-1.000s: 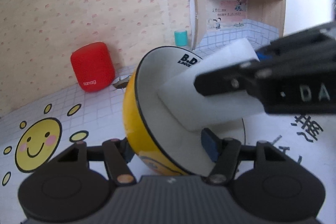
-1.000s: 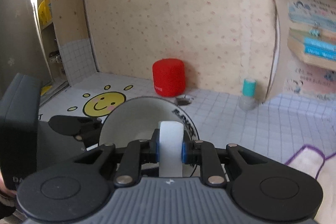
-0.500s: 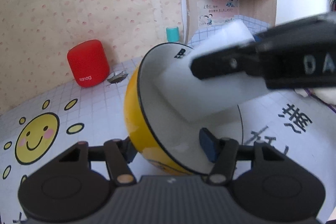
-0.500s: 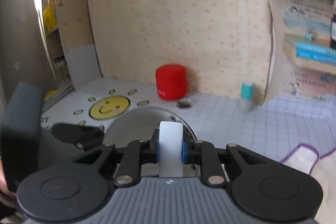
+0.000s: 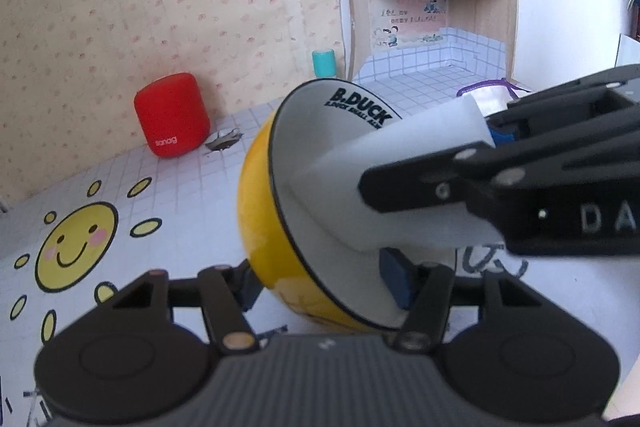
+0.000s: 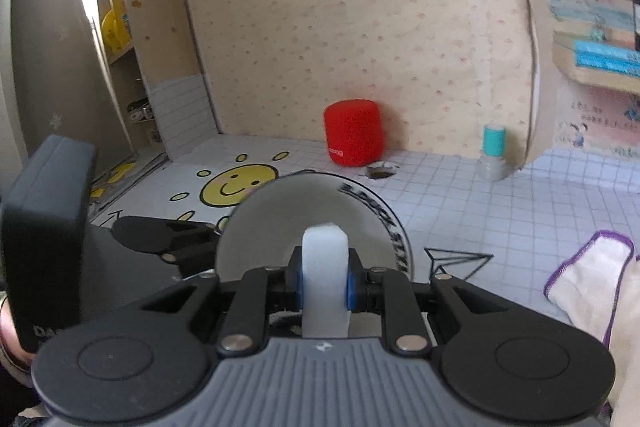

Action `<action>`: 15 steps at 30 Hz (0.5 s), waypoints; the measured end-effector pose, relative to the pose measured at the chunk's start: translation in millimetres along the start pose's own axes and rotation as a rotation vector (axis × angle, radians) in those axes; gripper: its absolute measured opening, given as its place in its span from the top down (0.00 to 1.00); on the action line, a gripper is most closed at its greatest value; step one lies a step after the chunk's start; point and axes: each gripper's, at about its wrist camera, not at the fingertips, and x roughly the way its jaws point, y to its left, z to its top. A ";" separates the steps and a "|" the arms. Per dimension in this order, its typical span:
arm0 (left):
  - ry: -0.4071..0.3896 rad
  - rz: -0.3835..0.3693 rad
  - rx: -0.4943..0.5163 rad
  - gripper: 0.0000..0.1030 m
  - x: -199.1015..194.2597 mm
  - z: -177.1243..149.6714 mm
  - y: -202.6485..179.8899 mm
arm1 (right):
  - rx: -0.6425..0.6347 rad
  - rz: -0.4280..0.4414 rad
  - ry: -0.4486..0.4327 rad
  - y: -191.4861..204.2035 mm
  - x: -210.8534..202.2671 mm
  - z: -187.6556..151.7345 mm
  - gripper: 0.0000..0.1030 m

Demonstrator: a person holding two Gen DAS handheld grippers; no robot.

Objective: Clean bowl
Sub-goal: 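Hold the bowl with the left gripper while the right gripper wipes the sponge around its inside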

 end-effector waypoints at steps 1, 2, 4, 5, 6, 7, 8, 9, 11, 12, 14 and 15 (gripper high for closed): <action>0.002 -0.003 0.003 0.44 0.7 0.9 0.4 | -0.005 0.009 -0.005 1.6 0.0 2.5 0.83; 0.003 -0.006 0.009 0.44 1.9 1.6 1.2 | -0.005 0.018 -0.013 1.9 -0.4 5.3 0.83; 0.003 -0.003 0.032 0.44 4.9 4.3 2.0 | -0.014 -0.007 -0.038 0.7 -0.3 13.0 0.83; 0.004 0.002 0.048 0.44 6.7 6.0 2.0 | -0.018 -0.031 -0.045 -1.0 0.4 15.6 0.83; 0.004 0.007 0.064 0.44 8.5 7.7 2.1 | -0.017 -0.054 -0.042 -4.1 1.9 16.2 0.83; 0.004 0.011 0.078 0.44 10.3 9.3 2.0 | -0.014 -0.071 -0.040 -7.0 3.0 16.4 0.83; 0.005 0.011 0.084 0.44 11.8 10.4 1.0 | -0.004 -0.077 -0.034 -10.5 3.6 15.1 0.83; 0.006 0.009 0.082 0.44 12.4 10.6 0.5 | 0.009 -0.082 -0.026 -15.2 4.1 12.1 0.83; 0.007 0.006 0.062 0.44 14.2 10.9 -0.8 | 0.019 -0.088 -0.013 -19.7 3.8 5.3 0.83; 0.007 0.007 0.059 0.44 14.4 10.7 -0.9 | 0.025 -0.080 -0.011 -20.7 3.1 3.2 0.83; 0.005 0.013 0.046 0.44 14.4 9.8 -1.7 | 0.028 -0.068 -0.005 -20.6 2.5 0.5 0.83; 0.004 0.013 0.043 0.44 14.3 9.5 -1.7 | 0.018 -0.064 0.000 -18.4 2.6 -0.3 0.83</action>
